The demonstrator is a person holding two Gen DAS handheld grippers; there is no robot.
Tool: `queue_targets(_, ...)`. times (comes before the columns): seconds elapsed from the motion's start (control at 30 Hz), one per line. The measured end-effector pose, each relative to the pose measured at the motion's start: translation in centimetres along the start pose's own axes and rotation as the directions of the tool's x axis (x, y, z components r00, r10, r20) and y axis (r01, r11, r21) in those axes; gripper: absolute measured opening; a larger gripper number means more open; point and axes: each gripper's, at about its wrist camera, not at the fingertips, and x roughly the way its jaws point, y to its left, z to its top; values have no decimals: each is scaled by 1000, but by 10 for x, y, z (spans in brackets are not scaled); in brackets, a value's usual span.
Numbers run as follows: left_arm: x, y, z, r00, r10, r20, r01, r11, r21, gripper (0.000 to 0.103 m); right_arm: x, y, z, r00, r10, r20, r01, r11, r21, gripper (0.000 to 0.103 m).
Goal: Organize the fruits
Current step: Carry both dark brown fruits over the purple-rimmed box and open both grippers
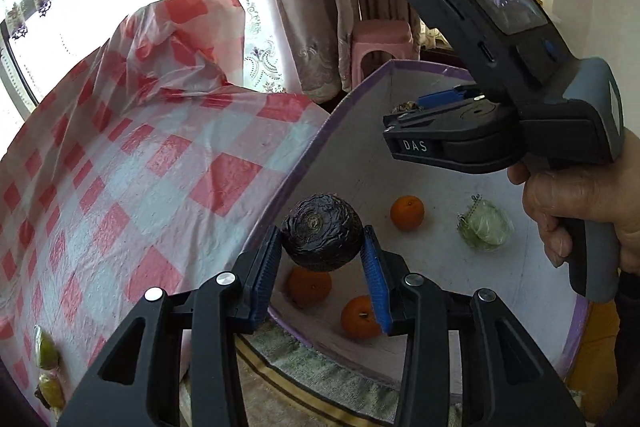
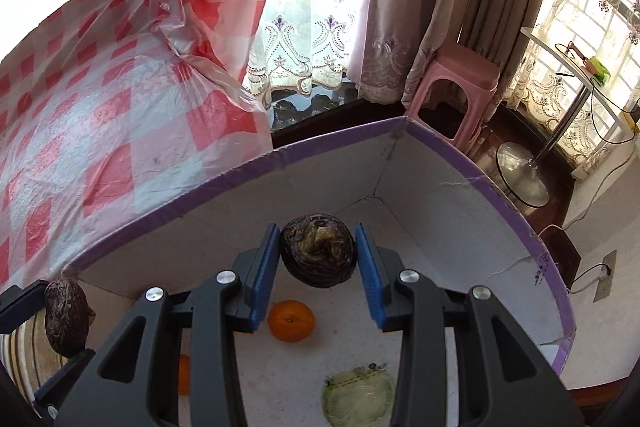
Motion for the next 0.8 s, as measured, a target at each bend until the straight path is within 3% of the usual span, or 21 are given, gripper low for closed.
queue_targets(0.2, 31, -16, 2, 996, 42, -77, -35, 995, 93, 39, 22, -3, -7, 993, -98, -71, 93, 993, -76, 39)
queue_targets(0.4, 52, -26, -7, 987, 89, -133, -66, 984, 167, 39, 40, 1, -15, 985, -112, -129, 98, 989, -110, 39)
queue_targets(0.8, 63, -23, -10, 983, 69, -168, -44, 988, 151, 47, 61, 5, -26, 968, -132, -215, 106, 986, -127, 44)
